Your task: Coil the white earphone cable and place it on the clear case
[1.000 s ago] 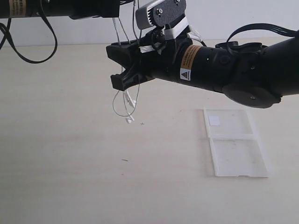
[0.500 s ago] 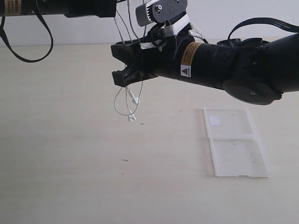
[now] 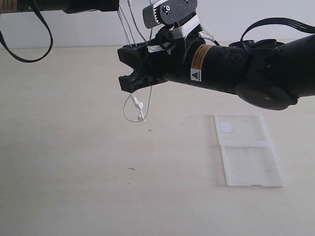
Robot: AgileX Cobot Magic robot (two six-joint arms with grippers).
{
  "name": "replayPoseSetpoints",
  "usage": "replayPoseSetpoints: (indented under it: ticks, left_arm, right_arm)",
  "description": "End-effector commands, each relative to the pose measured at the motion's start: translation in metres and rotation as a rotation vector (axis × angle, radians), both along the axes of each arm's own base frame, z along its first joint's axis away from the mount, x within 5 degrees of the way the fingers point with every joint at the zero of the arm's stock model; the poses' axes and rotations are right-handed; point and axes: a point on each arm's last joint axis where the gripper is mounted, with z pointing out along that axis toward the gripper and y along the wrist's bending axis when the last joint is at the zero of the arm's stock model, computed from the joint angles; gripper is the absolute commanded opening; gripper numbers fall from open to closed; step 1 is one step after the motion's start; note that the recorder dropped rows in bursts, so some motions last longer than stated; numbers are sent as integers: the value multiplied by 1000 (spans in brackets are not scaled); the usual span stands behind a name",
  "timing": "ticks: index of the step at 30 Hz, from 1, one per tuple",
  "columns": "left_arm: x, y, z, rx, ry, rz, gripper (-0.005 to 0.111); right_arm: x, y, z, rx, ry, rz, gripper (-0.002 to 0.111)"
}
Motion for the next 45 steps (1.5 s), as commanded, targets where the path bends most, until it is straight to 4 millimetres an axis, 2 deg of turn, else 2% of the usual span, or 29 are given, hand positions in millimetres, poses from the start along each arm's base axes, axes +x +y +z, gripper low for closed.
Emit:
replayPoseSetpoints:
  ticks: [1, 4, 17, 22, 25, 28, 30, 45]
  left_arm:
    - [-5, 2, 13, -52, -23, 1, 0]
    - [-5, 1, 14, -53, -23, -4, 0]
    - [-6, 0, 13, -58, -21, -24, 0]
    - [-6, -1, 13, -57, -20, -30, 0]
    - [-6, -1, 13, -55, -21, -30, 0]
    - [-6, -1, 13, -55, -21, -30, 0]
    - [-6, -1, 13, -55, -21, -30, 0]
    - [-4, 2, 11, -36, -21, 11, 0]
  right_arm:
    - [0, -2, -10, -80, 28, -8, 21]
    - [0, -2, -10, -80, 28, -8, 26]
    - [-3, 3, 1, 37, -29, 44, 26]
    - [-3, 3, 0, 18, -25, 44, 28]
    - [-4, 3, -3, -26, -30, 64, 40]
    - [-4, 2, -6, -56, -22, 60, 60]
    - [-4, 2, -6, -62, -18, 57, 68]
    - [-10, 2, -2, -77, -2, 103, 71]
